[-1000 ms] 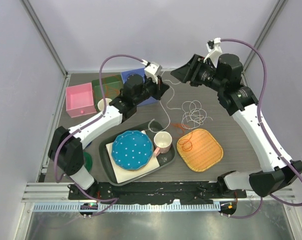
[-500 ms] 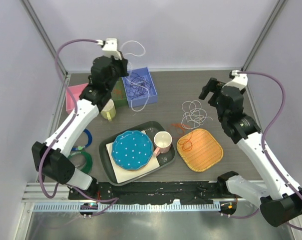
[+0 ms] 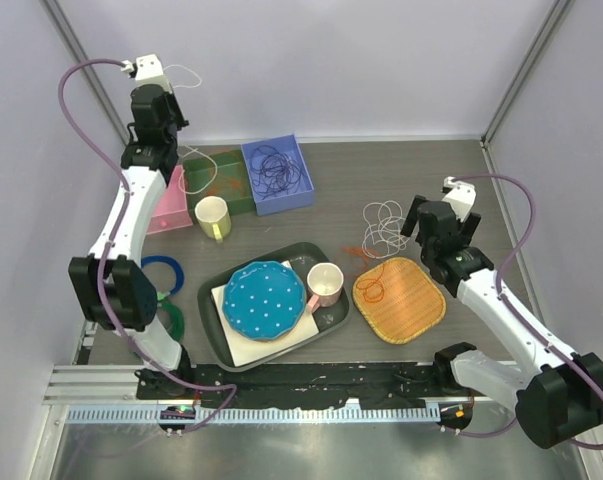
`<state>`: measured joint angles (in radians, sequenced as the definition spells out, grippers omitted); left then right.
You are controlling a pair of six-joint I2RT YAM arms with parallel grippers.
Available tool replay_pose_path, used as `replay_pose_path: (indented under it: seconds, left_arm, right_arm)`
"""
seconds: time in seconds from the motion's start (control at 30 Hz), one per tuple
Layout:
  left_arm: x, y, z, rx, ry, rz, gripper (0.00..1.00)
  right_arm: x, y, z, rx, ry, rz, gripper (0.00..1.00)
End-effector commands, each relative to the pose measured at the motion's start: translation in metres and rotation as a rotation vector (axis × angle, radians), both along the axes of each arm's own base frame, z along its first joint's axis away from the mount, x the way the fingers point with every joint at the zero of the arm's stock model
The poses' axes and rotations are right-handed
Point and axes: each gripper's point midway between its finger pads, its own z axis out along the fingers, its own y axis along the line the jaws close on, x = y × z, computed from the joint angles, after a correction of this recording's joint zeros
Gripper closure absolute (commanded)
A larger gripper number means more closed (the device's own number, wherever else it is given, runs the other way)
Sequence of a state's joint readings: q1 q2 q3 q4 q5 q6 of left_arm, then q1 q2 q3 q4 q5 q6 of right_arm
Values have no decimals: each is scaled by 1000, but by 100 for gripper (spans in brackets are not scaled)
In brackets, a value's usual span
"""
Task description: Untangle the cables
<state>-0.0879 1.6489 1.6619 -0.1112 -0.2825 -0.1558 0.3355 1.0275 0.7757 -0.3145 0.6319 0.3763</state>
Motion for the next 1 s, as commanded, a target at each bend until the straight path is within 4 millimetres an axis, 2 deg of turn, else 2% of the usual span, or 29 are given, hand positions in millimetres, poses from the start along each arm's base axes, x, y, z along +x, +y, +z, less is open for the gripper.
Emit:
replay_pose_path:
  seconds: [0.0, 0.03, 0.07, 0.1, 0.13, 0.2, 0.23, 0.33, 0.43, 0.47, 0.6, 0.67, 0.73, 0.77, 0.8, 0.87, 0.9, 0.97]
  left_arm:
    - [19, 51, -35, 21, 81, 125, 100]
    - [21, 72, -38, 16, 88, 166, 100]
    - [24, 81, -45, 9, 104, 184, 100]
    - [25, 99, -53, -5, 117, 219, 100]
    - [30, 106, -66, -11, 141, 229, 100]
    - [33, 125, -79, -20, 150, 244, 100]
    - [37, 128, -94, -31, 172, 239, 100]
    - [42, 145, -118, -53, 208, 255, 100]
    - [44, 157, -133, -81, 232, 277, 100]
    - [45, 161, -145, -81, 256, 282, 100]
    - [46, 163, -165, -78, 307, 287, 100]
    - [45, 163, -164, -98, 303, 296, 100]
    - [45, 158, -147, -125, 277, 284, 100]
    - [44, 154, -135, -141, 261, 265, 100]
    - [41, 147, -112, -168, 231, 239, 100]
    - [38, 128, -91, -209, 201, 149, 100]
    - [39, 123, -95, -249, 182, 131, 100]
    - [34, 118, -85, -264, 159, 122, 100]
  right_arm:
    - [-5, -6, -1, 44, -34, -58, 0]
    - [-8, -7, 0, 47, -40, -64, 0]
    - [-10, -9, 1, 54, -47, -74, 0]
    - [-12, -10, 2, 53, -47, -78, 0]
    - [-13, -10, 4, 59, -55, -76, 0]
    - [-15, -10, 11, 78, -83, -77, 0]
    - [-17, -10, 12, 80, -91, -76, 0]
    - [-21, -13, 18, 92, -120, -85, 0]
    - [-24, -15, 21, 94, -135, -95, 1]
    - [-25, -16, 21, 92, -138, -98, 1]
    - [-25, -18, 19, 86, -134, -103, 0]
    - [-25, -18, 19, 85, -133, -103, 0]
    - [-24, -17, 18, 81, -128, -100, 0]
    - [-24, -17, 19, 81, -128, -102, 1]
    - [-24, -17, 18, 82, -125, -100, 0]
    - [-23, -17, 17, 79, -120, -101, 0]
    - [-23, -17, 17, 80, -120, -99, 0]
    - [-23, -15, 18, 85, -121, -92, 0]
